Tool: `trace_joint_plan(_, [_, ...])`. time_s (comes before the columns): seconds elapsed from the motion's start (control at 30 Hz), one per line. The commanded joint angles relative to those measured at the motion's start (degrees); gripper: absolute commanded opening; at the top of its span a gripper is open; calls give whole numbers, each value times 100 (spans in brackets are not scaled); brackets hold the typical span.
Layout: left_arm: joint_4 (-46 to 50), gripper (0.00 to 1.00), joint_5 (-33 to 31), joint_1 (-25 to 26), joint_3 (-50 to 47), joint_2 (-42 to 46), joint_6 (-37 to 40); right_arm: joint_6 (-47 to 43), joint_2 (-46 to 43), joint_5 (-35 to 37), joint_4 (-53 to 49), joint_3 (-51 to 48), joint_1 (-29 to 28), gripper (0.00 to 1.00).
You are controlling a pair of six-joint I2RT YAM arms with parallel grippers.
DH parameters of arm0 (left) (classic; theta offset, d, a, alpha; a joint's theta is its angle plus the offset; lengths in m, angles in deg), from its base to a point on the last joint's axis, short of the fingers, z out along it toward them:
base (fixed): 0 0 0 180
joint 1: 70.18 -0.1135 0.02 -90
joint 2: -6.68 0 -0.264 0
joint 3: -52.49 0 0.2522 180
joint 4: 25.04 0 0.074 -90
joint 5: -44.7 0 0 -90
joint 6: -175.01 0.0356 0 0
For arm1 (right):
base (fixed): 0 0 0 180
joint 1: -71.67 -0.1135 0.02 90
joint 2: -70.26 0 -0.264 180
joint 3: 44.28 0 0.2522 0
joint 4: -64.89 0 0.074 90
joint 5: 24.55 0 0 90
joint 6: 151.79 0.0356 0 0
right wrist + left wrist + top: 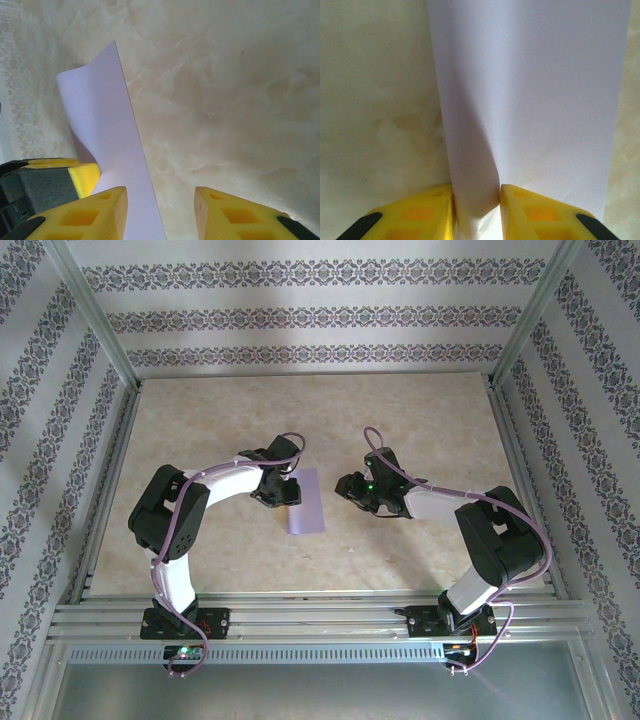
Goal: Fold a paper plane with a square sheet of paper (pick it up from the middle)
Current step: Hold the square sheet of paper at the center of the table.
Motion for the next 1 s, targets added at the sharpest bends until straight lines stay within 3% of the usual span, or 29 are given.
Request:
trace_joint_plan(0.0, [376,29,-395,21,79,-200,254,-101,83,43,-19,23,0,41])
trace_joint_plan(0.5, [435,22,-451,-14,73,-204,448,-110,206,1,-11,94,-68,41])
trace_joint_plan(0.97, [433,25,-285,-23,62,-295,882,-104,268,-10,-2,120,-123,41])
